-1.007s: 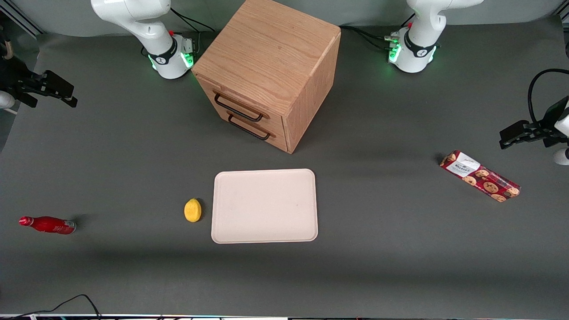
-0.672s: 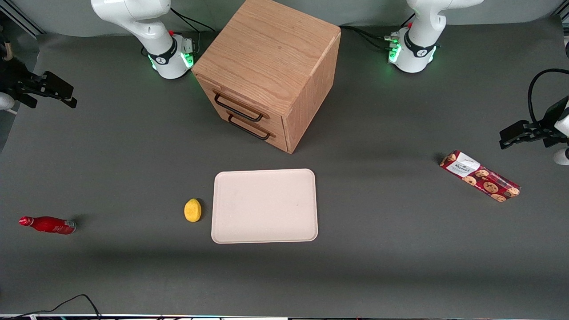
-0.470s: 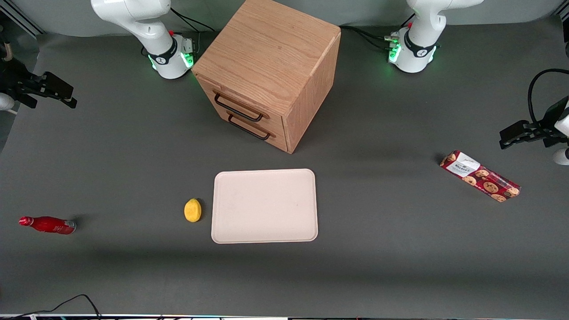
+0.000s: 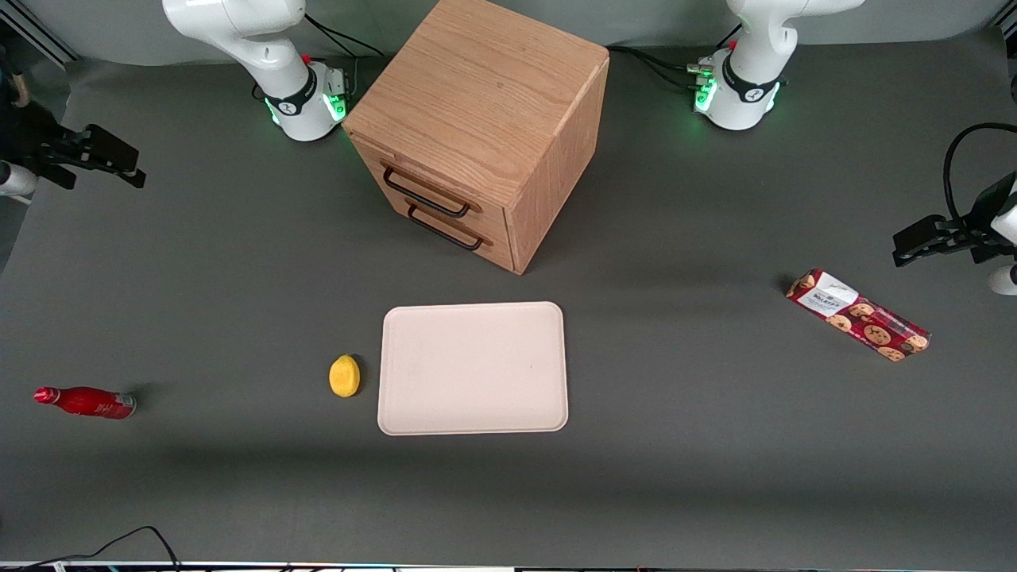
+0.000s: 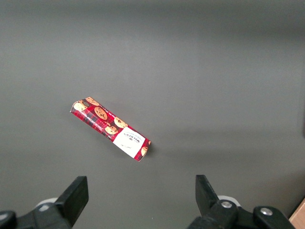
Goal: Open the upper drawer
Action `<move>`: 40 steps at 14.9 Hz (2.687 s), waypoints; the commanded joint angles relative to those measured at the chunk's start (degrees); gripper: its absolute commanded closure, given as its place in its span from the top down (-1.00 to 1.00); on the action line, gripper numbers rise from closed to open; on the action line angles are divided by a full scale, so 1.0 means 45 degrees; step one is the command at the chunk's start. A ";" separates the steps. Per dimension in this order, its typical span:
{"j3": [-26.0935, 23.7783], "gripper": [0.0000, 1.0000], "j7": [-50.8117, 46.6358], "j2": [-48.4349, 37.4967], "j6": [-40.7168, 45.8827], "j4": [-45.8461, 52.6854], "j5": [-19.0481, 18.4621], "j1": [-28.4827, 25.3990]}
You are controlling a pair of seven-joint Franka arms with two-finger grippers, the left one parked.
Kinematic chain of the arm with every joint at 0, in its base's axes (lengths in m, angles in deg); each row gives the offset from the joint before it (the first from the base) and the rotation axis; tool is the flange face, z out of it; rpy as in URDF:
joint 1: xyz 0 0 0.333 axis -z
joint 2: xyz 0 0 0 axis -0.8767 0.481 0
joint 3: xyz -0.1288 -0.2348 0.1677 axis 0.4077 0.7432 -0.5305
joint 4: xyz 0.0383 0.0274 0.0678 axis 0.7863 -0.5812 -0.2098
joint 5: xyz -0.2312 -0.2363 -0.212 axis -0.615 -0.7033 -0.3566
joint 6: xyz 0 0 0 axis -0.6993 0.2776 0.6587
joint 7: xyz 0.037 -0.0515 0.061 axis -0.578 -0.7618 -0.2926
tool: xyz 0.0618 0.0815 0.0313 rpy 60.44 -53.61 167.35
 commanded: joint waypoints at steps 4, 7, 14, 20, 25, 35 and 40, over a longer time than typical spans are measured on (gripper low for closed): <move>-0.2696 1.00 -0.0109 0.0321 0.0279 0.0316 0.0581 -0.0134; -0.4299 1.00 -0.1689 0.0866 0.0066 0.0432 0.0600 -0.0114; -0.4791 1.00 0.1032 0.1570 0.0221 0.0784 0.1537 -0.0115; -0.4791 1.00 0.7893 0.3132 0.0570 0.1077 0.2670 -0.0075; -0.4791 1.00 0.7800 0.3622 0.0729 0.1078 0.3273 -0.0095; -0.5747 1.00 0.6336 0.5360 -0.0597 0.0708 0.3374 -0.0270; -0.6002 1.00 0.6335 0.5225 -0.1944 -0.0501 0.3257 -0.0271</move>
